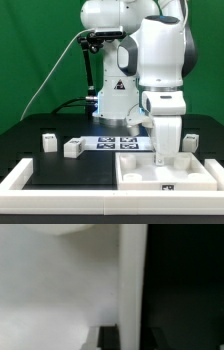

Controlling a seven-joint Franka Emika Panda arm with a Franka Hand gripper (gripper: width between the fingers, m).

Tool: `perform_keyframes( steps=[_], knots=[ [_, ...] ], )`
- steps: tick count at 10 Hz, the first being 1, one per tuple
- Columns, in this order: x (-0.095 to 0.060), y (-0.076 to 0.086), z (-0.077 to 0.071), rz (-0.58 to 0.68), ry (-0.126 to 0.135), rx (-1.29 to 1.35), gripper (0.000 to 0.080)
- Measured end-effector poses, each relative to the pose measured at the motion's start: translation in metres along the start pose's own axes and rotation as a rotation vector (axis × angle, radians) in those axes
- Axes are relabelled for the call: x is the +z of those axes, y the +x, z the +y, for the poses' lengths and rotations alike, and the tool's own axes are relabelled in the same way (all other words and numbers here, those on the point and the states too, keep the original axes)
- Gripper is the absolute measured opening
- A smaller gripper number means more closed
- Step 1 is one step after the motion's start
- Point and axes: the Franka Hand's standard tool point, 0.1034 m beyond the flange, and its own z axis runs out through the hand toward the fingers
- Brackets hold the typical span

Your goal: Assemble one leg

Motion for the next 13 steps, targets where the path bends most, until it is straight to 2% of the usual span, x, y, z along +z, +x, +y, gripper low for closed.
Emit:
perform_keyframes(
  steps=[4, 6, 9, 10, 11, 12, 13],
  knots=[
    [0.0, 0.011, 0.019, 0.007, -0.006, 0.054, 0.0058],
    [0.0, 0.011, 0.021, -0.003, 0.014, 0.078, 0.0058],
    [0.0, 0.011, 0.021, -0.004, 0.015, 0.082, 0.0058],
    [0.001, 0.011, 0.021, -0.004, 0.015, 0.082, 0.0234],
    [0.001, 0.011, 0.021, -0.004, 0.015, 0.082, 0.0369],
    [0.001, 0.011, 0.02, -0.004, 0.015, 0.082, 0.0369],
    [0.001, 0.011, 0.02, -0.004, 0.016, 0.082, 0.0551]
  ],
)
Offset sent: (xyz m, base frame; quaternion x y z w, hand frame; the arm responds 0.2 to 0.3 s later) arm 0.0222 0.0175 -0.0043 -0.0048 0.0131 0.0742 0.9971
